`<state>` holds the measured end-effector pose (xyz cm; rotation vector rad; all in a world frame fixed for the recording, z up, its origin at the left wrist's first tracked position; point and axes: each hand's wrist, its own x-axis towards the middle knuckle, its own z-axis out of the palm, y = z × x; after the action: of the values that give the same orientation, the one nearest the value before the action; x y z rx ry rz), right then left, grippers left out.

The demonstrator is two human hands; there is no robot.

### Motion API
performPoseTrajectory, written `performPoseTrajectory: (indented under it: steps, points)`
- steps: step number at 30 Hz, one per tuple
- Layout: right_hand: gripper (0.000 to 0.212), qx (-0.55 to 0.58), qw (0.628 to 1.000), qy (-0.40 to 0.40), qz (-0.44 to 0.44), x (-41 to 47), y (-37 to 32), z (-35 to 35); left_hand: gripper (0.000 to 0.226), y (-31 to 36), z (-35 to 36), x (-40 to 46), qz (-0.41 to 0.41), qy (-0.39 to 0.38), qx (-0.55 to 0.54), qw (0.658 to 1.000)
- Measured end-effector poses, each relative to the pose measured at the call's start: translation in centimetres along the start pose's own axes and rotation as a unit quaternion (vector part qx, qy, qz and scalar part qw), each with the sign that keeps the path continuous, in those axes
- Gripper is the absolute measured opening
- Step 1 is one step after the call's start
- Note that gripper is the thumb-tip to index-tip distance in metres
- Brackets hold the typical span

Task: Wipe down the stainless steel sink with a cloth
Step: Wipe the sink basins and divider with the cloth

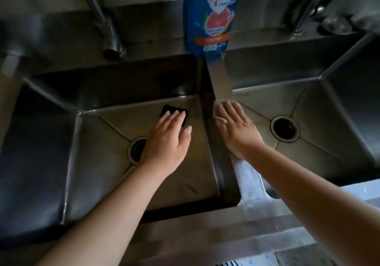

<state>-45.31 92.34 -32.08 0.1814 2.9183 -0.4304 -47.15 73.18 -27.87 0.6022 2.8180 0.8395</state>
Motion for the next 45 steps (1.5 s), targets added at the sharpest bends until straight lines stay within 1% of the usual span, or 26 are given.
performPoseTrajectory:
  steps: [2, 4, 5, 8, 10, 12, 13, 15, 17, 19, 21, 23, 26, 27, 30, 33, 35, 37, 40, 41, 42, 43, 45]
  points:
    - [0.054, 0.031, 0.999, -0.003, 0.038, 1.9, 0.1, -0.5, 0.047, 0.1, 0.1, 1.3, -0.001, 0.001, 0.003, 1.000]
    - [0.053, 0.031, 0.997, -0.008, 0.064, 4.6, -0.7, -0.8, 0.047, -0.1, 0.3, 2.8, -0.007, -0.001, 0.013, 1.000]
    - [0.053, 0.022, 0.998, -0.007, 0.063, 5.8, -1.2, -1.0, 0.047, -0.2, 0.4, 3.6, -0.009, 0.000, 0.016, 1.000]
    - [0.052, -0.020, 1.000, -0.001, 0.024, 7.0, -2.0, -1.0, 0.048, -0.4, 0.9, 5.9, -0.014, 0.000, 0.011, 1.000]
    - [0.052, -0.052, 0.999, 0.003, -0.016, 5.9, -1.4, -0.6, 0.048, -0.5, 1.3, 7.2, -0.011, -0.007, 0.005, 1.000]
    - [0.051, -0.050, 0.998, 0.016, -0.039, 4.3, -0.6, -0.1, 0.048, -0.6, 1.9, 8.2, -0.008, -0.016, 0.001, 1.000]
    - [0.051, -0.035, 0.999, 0.021, -0.032, 4.0, -0.3, 0.0, 0.048, -0.6, 2.1, 8.6, -0.006, -0.021, -0.001, 1.000]
    - [0.052, 0.002, 1.000, 0.020, 0.012, 5.4, -0.3, -0.1, 0.048, -0.7, 2.6, 9.4, -0.002, -0.025, -0.008, 1.000]
    - [0.055, 0.014, 0.998, 0.015, 0.061, 8.3, -1.1, -0.3, 0.047, -1.0, 2.8, 10.0, -0.010, -0.015, -0.021, 1.000]
    - [0.056, 0.010, 0.996, 0.016, 0.083, 11.2, -2.1, -0.5, 0.047, -1.5, 2.8, 10.2, -0.022, 0.006, -0.040, 0.999]
    - [0.057, -0.027, 0.998, 0.018, 0.058, 12.5, -2.6, -0.7, 0.046, -2.0, 2.5, 10.2, -0.028, 0.025, -0.056, 0.998]
    - [0.055, -0.063, 0.998, 0.015, -0.007, 11.6, -2.2, -0.9, 0.045, -2.4, 2.2, 10.3, -0.030, 0.039, -0.070, 0.996]
    - [0.052, -0.073, 0.992, 0.017, -0.104, 7.3, -0.9, -0.8, 0.043, -2.4, 2.4, 10.3, -0.020, 0.041, -0.092, 0.995]
    - [0.052, -0.062, 0.993, 0.015, -0.102, 6.2, -0.5, -0.8, 0.043, -2.3, 2.5, 10.3, -0.013, 0.040, -0.101, 0.994]
    - [0.052, 0.007, 1.000, -0.006, -0.017, 7.4, 0.0, -1.5, 0.042, -2.1, 3.0, 10.6, -0.003, 0.037, -0.115, 0.993]
    - [0.055, 0.003, 0.999, 0.007, 0.044, 11.9, -1.8, -1.6, 0.043, -2.5, 3.2, 10.7, -0.021, 0.043, -0.135, 0.990]
    - [0.057, -0.028, 0.998, 0.006, 0.054, 13.7, -2.8, -1.2, 0.043, -2.9, 2.9, 10.7, -0.037, 0.052, -0.149, 0.987]
    - [0.057, -0.078, 0.997, 0.013, 0.020, 13.0, -2.9, -0.9, 0.042, -3.4, 2.4, 10.5, -0.045, 0.059, -0.148, 0.986]
    - [0.050, -0.111, 0.988, 0.010, -0.105, 9.5, -1.1, -0.6, 0.041, -3.8, 1.7, 9.9, -0.032, 0.070, -0.124, 0.989]
    - [0.048, -0.106, 0.986, 0.000, -0.133, 8.5, -0.3, -0.7, 0.041, -3.9, 1.4, 9.8, -0.030, 0.070, -0.121, 0.990]
    - [0.046, -0.082, 0.987, -0.012, -0.136, 7.9, 0.4, -1.0, 0.041, -3.9, 1.1, 9.7, -0.034, 0.067, -0.123, 0.990]
    - [0.045, -0.043, 0.992, -0.025, -0.116, 7.7, 0.8, -1.5, 0.042, -4.0, 0.8, 9.7, -0.044, 0.062, -0.127, 0.989]
    - [0.048, 0.038, 0.998, -0.031, -0.034, 8.2, 0.4, -2.1, 0.043, -4.2, 0.2, 9.7, -0.071, 0.052, -0.135, 0.987]
